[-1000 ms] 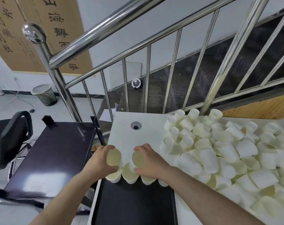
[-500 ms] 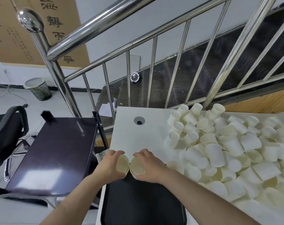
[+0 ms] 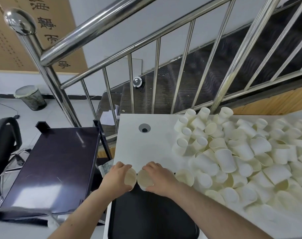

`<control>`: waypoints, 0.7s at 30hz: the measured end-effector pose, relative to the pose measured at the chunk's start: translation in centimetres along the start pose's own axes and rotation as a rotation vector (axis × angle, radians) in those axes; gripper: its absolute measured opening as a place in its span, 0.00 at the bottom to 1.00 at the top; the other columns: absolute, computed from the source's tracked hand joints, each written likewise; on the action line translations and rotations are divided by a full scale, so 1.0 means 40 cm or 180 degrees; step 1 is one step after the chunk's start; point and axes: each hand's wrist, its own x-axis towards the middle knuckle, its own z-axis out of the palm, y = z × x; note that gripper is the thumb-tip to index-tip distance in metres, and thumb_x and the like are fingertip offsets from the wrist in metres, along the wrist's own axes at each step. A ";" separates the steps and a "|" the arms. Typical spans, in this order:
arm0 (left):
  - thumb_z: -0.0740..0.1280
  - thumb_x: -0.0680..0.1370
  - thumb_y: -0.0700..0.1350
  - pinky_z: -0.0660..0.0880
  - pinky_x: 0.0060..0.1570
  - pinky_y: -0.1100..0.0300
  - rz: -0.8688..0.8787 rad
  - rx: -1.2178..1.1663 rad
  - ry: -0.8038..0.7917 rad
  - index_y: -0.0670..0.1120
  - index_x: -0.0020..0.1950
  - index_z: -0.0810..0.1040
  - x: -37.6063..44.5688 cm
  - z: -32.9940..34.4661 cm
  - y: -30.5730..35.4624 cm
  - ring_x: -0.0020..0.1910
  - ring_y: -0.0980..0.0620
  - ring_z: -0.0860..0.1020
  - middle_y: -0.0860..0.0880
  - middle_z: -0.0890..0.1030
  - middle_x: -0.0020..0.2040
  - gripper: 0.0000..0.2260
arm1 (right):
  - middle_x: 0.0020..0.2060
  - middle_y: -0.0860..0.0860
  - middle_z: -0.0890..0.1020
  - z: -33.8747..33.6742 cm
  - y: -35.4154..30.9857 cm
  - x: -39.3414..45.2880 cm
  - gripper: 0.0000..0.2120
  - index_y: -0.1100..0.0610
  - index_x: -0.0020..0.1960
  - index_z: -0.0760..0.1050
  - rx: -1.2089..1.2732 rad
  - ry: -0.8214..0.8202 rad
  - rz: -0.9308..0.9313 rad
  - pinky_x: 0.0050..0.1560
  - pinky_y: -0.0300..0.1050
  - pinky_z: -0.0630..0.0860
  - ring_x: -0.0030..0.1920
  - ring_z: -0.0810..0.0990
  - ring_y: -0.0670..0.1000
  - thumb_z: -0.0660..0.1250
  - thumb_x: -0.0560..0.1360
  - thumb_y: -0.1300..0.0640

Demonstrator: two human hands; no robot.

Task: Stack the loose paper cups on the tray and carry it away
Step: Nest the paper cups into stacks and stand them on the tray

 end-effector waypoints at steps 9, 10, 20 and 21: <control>0.67 0.75 0.53 0.68 0.63 0.56 0.0203 -0.0354 0.0310 0.53 0.71 0.66 0.037 -0.009 0.088 0.67 0.51 0.67 0.52 0.68 0.68 0.25 | 0.71 0.48 0.62 -0.082 0.103 -0.102 0.30 0.52 0.75 0.60 0.0167 0.0510 0.0604 0.66 0.46 0.68 0.70 0.65 0.51 0.65 0.76 0.50; 0.66 0.75 0.53 0.68 0.63 0.56 0.0246 -0.0405 0.0317 0.53 0.70 0.67 0.044 -0.005 0.105 0.67 0.51 0.67 0.52 0.68 0.68 0.24 | 0.71 0.49 0.62 -0.095 0.133 -0.120 0.30 0.53 0.75 0.59 0.0069 0.0553 0.0743 0.65 0.46 0.68 0.69 0.65 0.51 0.64 0.76 0.49; 0.66 0.76 0.52 0.69 0.62 0.59 0.0398 -0.0659 0.0320 0.53 0.69 0.68 0.100 0.066 0.325 0.65 0.54 0.69 0.54 0.71 0.64 0.22 | 0.67 0.55 0.66 -0.154 0.377 -0.203 0.27 0.56 0.70 0.62 -0.0508 0.0165 0.1506 0.59 0.48 0.71 0.65 0.67 0.56 0.66 0.76 0.49; 0.66 0.76 0.52 0.68 0.62 0.59 0.0373 -0.0676 0.0315 0.53 0.69 0.68 0.109 0.076 0.349 0.65 0.54 0.69 0.54 0.71 0.64 0.21 | 0.67 0.55 0.66 -0.153 0.396 -0.200 0.27 0.57 0.69 0.62 -0.0501 0.0131 0.1470 0.59 0.49 0.71 0.65 0.68 0.57 0.66 0.76 0.48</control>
